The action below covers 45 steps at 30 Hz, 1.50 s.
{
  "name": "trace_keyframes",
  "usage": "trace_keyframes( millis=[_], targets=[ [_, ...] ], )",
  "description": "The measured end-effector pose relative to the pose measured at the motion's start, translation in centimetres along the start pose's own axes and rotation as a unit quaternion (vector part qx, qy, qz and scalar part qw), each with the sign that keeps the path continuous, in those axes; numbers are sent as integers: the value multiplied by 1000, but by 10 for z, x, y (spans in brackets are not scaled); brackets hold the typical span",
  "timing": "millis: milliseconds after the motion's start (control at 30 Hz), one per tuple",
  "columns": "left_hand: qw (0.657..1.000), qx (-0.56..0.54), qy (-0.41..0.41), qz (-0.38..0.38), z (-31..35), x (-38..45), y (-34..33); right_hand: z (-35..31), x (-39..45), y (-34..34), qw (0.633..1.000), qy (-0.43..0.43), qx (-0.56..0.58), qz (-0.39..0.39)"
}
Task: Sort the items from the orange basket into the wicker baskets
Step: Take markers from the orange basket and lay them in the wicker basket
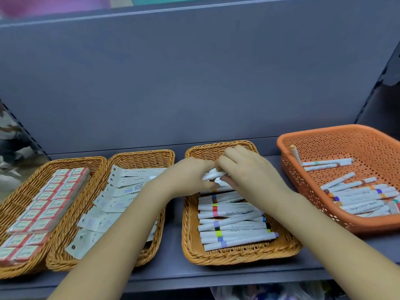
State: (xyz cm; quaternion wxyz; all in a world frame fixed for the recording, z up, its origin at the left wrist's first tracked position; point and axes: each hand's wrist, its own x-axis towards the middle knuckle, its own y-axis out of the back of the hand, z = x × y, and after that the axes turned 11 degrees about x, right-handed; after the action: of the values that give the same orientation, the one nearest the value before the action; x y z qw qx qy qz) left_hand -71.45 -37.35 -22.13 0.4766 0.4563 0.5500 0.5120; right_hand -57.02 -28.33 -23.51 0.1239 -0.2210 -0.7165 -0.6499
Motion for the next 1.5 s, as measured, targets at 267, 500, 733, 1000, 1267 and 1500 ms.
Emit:
trace_keyframes(
  millis=[267,500,733,1000,1267,1500],
  targets=[
    [997,45,55,-15,-17,-2,0,20,-6,11,999,-11,-5,40],
    [993,54,97,-27,-35,-7,0,18,-38,13,993,-73,43,-81],
    [996,39,84,-14,-27,-2,-6,10,-51,6,968,-128,57,-208],
    [997,34,64,-20,-20,-3,-7,12,-56,1,963,-143,68,-220],
    [997,28,62,-27,-17,-2,-7,17,-51,3,958,-130,99,-237],
    [998,25,43,-41,-11,1,-9,20,-50,4,952,-122,100,-262]
  ],
)
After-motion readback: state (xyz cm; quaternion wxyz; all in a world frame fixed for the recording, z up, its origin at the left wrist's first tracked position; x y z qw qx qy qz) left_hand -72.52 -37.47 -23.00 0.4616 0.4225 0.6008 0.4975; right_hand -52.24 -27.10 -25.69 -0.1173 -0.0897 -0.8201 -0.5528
